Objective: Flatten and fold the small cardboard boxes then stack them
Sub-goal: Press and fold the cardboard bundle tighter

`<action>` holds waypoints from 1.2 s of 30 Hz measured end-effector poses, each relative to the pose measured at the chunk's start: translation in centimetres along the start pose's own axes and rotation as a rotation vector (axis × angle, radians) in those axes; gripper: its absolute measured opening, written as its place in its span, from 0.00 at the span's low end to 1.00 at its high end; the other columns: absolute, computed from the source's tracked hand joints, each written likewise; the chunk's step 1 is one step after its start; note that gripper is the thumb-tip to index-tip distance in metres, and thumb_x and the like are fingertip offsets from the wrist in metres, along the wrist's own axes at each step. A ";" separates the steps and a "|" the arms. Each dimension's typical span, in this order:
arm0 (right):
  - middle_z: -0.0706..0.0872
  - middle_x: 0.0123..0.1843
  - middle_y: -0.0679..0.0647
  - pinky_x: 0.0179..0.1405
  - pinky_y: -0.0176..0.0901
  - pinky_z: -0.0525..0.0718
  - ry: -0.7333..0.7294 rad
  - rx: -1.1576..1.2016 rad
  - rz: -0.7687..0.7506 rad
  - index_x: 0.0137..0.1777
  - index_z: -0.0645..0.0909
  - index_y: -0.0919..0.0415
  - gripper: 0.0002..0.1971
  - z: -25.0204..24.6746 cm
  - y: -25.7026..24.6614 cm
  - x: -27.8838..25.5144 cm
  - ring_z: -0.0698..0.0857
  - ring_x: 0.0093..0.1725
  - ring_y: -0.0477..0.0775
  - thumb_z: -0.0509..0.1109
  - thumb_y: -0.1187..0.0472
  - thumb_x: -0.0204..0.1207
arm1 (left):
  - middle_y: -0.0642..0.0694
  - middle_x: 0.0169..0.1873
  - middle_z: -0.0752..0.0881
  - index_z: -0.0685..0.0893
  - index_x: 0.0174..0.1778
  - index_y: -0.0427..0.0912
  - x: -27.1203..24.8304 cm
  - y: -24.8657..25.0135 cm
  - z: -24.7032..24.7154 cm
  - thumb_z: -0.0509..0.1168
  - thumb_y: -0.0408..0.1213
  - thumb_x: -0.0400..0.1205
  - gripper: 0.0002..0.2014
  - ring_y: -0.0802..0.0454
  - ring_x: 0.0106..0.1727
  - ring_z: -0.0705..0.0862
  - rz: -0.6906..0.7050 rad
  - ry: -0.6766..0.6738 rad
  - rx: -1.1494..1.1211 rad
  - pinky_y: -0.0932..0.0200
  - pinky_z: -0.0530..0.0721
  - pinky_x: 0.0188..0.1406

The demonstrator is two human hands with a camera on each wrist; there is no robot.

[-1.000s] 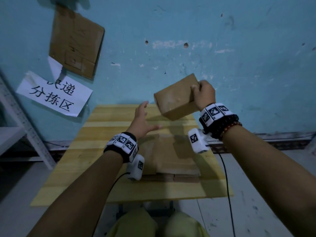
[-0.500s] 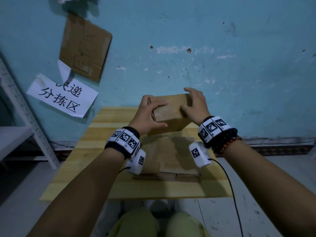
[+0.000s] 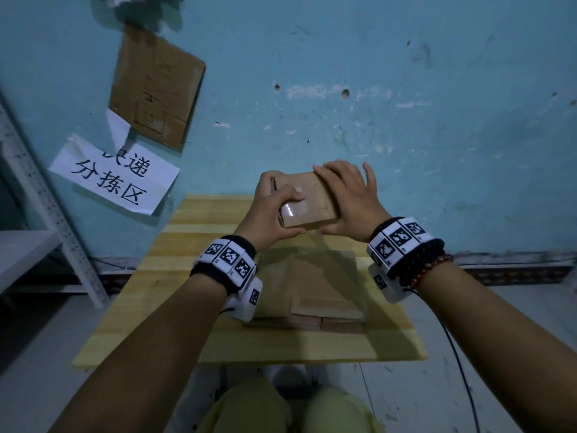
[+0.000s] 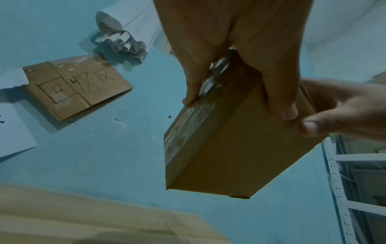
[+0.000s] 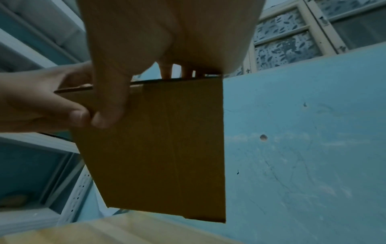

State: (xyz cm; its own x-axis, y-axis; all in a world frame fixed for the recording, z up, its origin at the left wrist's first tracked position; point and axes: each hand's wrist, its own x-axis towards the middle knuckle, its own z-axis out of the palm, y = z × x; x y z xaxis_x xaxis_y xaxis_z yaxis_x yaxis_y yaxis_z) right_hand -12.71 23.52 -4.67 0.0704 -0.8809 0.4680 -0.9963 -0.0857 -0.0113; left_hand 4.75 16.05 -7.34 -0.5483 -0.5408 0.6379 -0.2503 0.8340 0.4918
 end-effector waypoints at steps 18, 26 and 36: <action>0.70 0.70 0.60 0.75 0.48 0.52 -0.311 0.049 0.093 0.79 0.59 0.42 0.43 1.6 -0.2 -0.2 0.64 0.73 0.61 0.73 0.37 0.66 | 0.44 0.69 0.72 0.78 0.68 0.42 0.0 -0.9 -1.2 0.77 0.38 0.70 0.29 0.53 0.69 0.71 -0.284 -0.310 -0.015 0.64 0.68 0.69; 0.66 0.79 0.57 0.81 0.54 0.52 -0.492 0.031 0.185 0.81 0.56 0.46 0.36 3.7 0.0 -0.5 0.63 0.79 0.57 0.62 0.38 0.75 | 0.40 0.57 0.82 0.86 0.54 0.34 -0.4 -1.4 0.1 0.59 0.37 0.84 0.13 0.45 0.59 0.80 -0.237 -0.359 0.217 0.59 0.73 0.60; 0.79 0.71 0.60 0.68 0.53 0.75 -0.333 0.163 0.329 0.73 0.73 0.58 0.20 5.3 -0.7 1.4 0.77 0.69 0.63 0.54 0.63 0.82 | 0.39 0.53 0.78 0.86 0.50 0.36 1.8 -0.4 2.7 0.58 0.41 0.85 0.15 0.41 0.53 0.80 -0.298 -0.333 0.464 0.52 0.74 0.46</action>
State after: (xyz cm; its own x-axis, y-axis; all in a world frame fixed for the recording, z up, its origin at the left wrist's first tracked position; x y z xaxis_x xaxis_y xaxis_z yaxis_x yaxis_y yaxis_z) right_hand -11.67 19.91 -8.71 -0.2076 -0.9721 0.1092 -0.9494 0.1734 -0.2618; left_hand 1.70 15.10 -8.00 -0.6022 -0.7553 0.2585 -0.7080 0.6549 0.2643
